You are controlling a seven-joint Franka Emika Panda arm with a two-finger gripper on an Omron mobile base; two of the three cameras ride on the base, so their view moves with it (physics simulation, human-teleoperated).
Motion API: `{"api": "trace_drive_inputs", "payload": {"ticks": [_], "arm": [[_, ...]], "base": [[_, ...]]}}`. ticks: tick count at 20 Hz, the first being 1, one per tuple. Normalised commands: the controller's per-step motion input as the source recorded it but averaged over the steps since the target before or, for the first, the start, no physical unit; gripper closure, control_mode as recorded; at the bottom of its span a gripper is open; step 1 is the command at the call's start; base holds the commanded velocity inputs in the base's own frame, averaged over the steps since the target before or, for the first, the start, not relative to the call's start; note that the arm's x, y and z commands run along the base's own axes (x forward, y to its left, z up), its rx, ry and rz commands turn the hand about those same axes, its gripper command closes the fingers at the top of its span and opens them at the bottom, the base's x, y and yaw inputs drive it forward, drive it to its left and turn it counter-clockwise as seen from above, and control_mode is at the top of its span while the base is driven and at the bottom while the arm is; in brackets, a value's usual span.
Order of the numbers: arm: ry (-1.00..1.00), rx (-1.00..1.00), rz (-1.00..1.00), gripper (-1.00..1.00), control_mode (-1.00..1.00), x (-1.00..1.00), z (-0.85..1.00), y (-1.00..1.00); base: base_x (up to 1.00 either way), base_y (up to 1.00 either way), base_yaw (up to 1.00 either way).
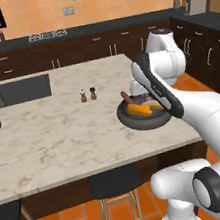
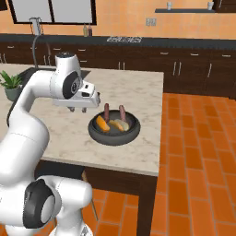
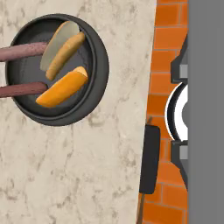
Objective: Place one bun and one sausage from the bowl on each plate.
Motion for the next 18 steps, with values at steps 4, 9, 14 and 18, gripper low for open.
{"api": "trace_drive_inputs", "payload": {"ticks": [4,9,14,18], "arm": [[0.07,0.00,-0.20,-1.00,-1.00,0.21,-0.49,-0.66],[0.08,0.00,-0.22,-1.00,-1.00,0.71,-0.63,-1.00],[0.01,-0.19,0.05,-1.00,-1.00,0.76,-0.50,-0.65],[0.12,-0.21,0.26,-1.00,-1.00,0.41,-0.64,-0.07]], "base": [[0.00,0.00,0.00],[0.00,0.00,0.00],[0.00,0.00,0.00],[0.00,0.00,0.00]]}}
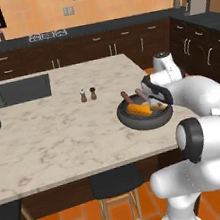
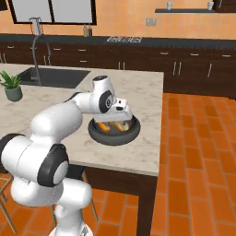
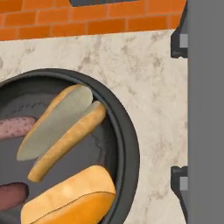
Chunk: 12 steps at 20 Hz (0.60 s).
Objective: Place one bun and one sausage from the bowl on each plate.
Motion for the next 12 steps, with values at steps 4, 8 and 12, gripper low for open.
{"api": "trace_drive_inputs", "payload": {"ticks": [4,8,12], "arm": [[0.18,-0.19,0.03,-1.00,-1.00,0.38,-0.26,0.11],[0.00,0.00,0.04,-1.00,-1.00,0.68,-0.06,-0.18],[0.02,-0.07,0.08,-1.00,-1.00,0.45,-0.24,-0.07]], "base": [[0.00,0.00,0.00],[0.00,0.00,0.00],[0.00,0.00,0.00]]}}
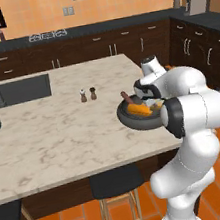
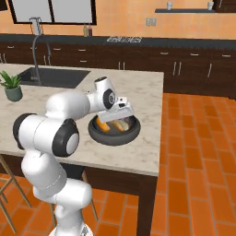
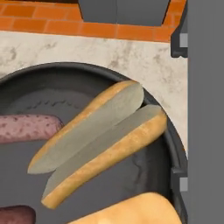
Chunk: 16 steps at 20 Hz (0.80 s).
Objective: Place one bun and one sausage from the bowl on each plate.
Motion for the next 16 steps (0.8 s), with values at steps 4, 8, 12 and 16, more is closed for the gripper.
{"api": "trace_drive_inputs", "payload": {"ticks": [4,8,12,16], "arm": [[0.03,-0.19,0.06,-1.00,-1.00,0.28,-0.49,-0.10],[0.07,-0.14,0.05,-1.00,-1.00,0.14,-0.36,-0.15],[0.06,-0.12,0.05,-1.00,-1.00,-0.19,-0.31,0.19],[0.04,0.00,0.09,-1.00,-1.00,-0.29,-0.16,0.09]], "base": [[0.00,0.00,0.00],[0.00,0.00,0.00],[0.00,0.00,0.00],[0.00,0.00,0.00]]}}
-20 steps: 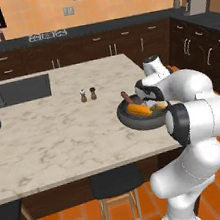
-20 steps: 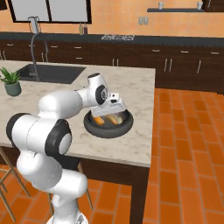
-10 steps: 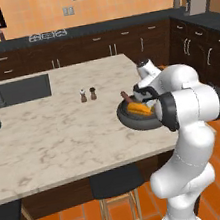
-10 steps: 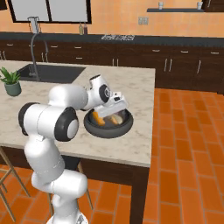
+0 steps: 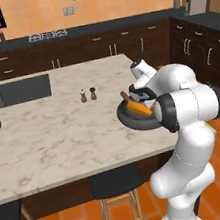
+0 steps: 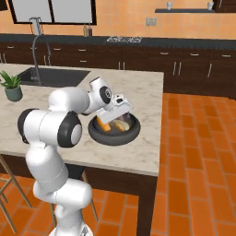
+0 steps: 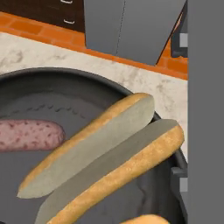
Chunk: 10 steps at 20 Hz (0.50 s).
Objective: Place one bun and one sausage from the bowl on each plate.
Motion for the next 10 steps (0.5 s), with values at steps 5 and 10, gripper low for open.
{"api": "trace_drive_inputs", "payload": {"ticks": [5,10], "arm": [[0.17,-0.02,0.13,-1.00,-1.00,-0.09,-0.48,0.02],[0.18,-0.02,0.23,-1.00,-1.00,0.08,-0.28,-0.11]], "base": [[0.00,0.00,0.00],[0.00,0.00,0.00]]}}
